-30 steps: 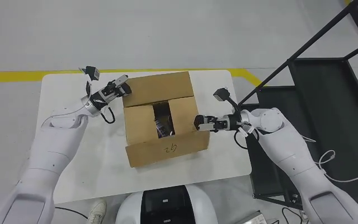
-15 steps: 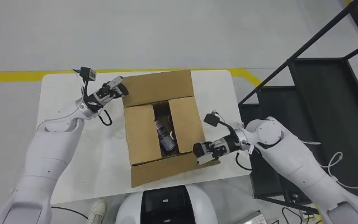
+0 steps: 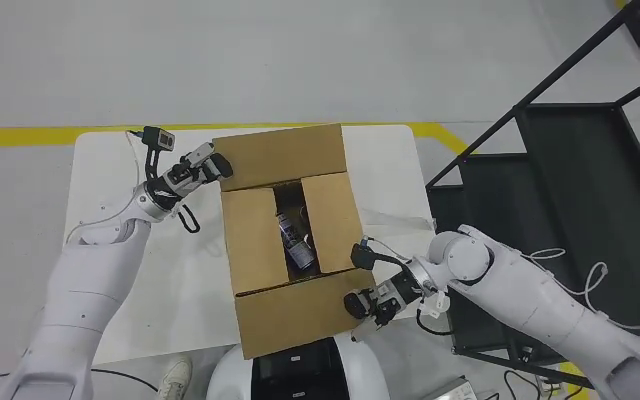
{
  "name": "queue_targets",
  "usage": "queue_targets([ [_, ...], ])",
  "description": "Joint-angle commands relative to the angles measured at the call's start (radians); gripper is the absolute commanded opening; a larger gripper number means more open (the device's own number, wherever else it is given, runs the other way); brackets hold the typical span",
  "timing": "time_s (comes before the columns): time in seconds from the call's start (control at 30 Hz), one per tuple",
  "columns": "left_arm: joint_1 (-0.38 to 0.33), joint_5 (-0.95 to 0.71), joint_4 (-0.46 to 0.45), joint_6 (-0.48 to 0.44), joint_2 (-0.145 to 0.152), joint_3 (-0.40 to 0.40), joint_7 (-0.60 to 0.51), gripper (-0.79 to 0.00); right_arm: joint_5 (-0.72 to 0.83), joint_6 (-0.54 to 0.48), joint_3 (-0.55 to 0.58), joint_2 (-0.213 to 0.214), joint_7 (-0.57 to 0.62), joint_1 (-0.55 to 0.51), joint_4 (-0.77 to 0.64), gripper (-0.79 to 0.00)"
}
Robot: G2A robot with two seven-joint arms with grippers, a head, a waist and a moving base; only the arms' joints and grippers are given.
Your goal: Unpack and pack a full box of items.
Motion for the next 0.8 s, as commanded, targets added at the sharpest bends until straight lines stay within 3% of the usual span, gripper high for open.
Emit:
queue_targets([
  [0.0, -0.001, 0.003, 0.001, 0.001, 0.0, 0.001, 0.003, 0.0, -0.003, -0.015, -0.04, 0.009, -0.015, 0.024, -0.003, 0.0],
  [0.77, -0.001, 0.003, 0.001, 0.001, 0.0, 0.001, 0.003, 0.0, -0.002, -0.037, -0.076, 0.017, -0.037, 0.053, -0.007, 0.0],
])
